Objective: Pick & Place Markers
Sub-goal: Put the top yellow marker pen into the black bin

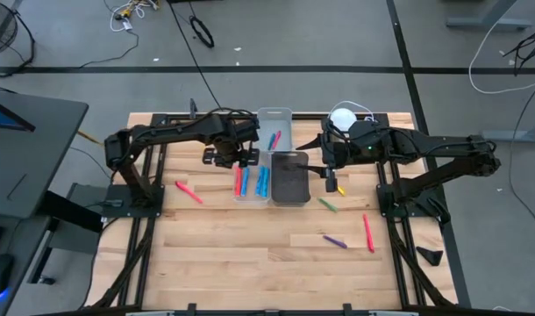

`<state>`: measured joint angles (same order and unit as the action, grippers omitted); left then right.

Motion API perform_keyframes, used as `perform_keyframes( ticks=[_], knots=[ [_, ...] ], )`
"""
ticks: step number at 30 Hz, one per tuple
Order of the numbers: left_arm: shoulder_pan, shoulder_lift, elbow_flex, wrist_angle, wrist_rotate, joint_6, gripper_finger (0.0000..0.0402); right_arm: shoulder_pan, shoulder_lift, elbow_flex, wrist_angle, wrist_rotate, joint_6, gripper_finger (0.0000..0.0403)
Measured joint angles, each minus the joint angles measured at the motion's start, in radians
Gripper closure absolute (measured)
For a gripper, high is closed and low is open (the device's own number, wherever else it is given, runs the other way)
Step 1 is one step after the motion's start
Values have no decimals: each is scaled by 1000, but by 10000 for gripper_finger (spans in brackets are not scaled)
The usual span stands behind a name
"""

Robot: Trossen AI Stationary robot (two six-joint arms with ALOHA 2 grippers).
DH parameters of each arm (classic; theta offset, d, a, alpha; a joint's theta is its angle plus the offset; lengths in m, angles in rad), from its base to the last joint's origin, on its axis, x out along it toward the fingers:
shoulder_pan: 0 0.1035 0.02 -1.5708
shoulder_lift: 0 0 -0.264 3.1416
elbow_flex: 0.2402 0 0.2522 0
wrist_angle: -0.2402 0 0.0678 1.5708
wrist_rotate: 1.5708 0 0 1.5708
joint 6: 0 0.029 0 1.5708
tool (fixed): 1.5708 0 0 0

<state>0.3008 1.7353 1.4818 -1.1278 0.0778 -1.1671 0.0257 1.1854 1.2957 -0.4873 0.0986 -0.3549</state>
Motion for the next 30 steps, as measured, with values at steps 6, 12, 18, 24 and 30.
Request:
perform_keyframes(
  ticks=[6, 12, 18, 24, 30],
  knots=[
    [-9, -15, 0, -26, -71, -27, 211, 0, 0, 0, 0, 0, -5, 188],
    [-19, -15, 0, -162, -101, -69, 211, 0, 0, 0, -2, 0, -5, 188],
    [-20, -25, -1, -206, -129, -79, 211, 0, 0, 0, -2, 0, -6, 188],
    [2, -25, -1, -240, -166, -52, 211, 0, 0, 0, -2, 0, -6, 188],
    [124, -25, -1, -218, -181, 58, 211, 0, 0, 0, -2, 0, -6, 188]
  ],
)
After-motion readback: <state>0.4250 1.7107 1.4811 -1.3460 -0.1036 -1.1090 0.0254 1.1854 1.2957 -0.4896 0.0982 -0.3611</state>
